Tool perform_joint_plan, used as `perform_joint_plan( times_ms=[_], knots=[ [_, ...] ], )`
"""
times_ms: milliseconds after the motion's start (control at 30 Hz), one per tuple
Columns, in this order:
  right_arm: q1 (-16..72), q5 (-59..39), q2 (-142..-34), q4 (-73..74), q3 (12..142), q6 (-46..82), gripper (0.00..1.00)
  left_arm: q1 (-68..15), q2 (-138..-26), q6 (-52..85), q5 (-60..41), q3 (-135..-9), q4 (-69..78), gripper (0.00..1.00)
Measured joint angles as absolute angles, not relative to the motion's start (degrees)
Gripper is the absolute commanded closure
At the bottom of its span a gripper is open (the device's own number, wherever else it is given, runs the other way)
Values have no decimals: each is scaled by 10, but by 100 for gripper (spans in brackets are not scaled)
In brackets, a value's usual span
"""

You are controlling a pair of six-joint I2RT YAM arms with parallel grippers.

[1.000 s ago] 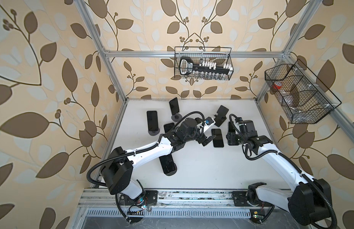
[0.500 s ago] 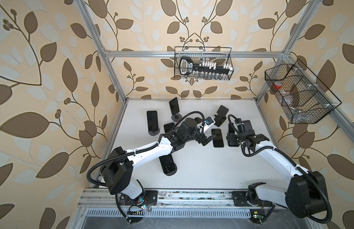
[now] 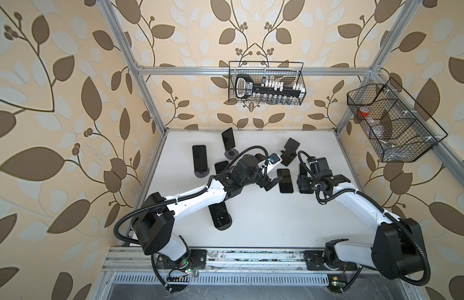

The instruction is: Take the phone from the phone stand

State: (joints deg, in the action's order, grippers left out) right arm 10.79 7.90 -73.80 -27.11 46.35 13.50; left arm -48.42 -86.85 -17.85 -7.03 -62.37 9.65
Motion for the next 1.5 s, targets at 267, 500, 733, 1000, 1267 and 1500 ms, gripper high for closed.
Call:
perform_joint_plan(
  times_ms=[267, 500, 733, 1000, 1267, 1500],
  knots=[
    [108, 79, -738, -282, 464, 131, 53, -485, -868, -178, -71, -620, 97, 1],
    [108, 80, -755, -291, 482, 109, 53, -492, -868, -178, -72, -620, 97, 1],
    [108, 84, -781, -291, 487, 97, 52, -495, -868, -178, -73, -620, 98, 1],
    [108, 83, -817, -289, 487, 86, 50, -496, -868, -178, -73, -620, 101, 1],
    [101, 79, -866, -269, 489, 82, 49, -507, -868, -179, -73, -619, 101, 1],
    [93, 75, -897, -254, 509, 79, 48, -511, -868, -180, -73, -617, 101, 1]
  ],
)
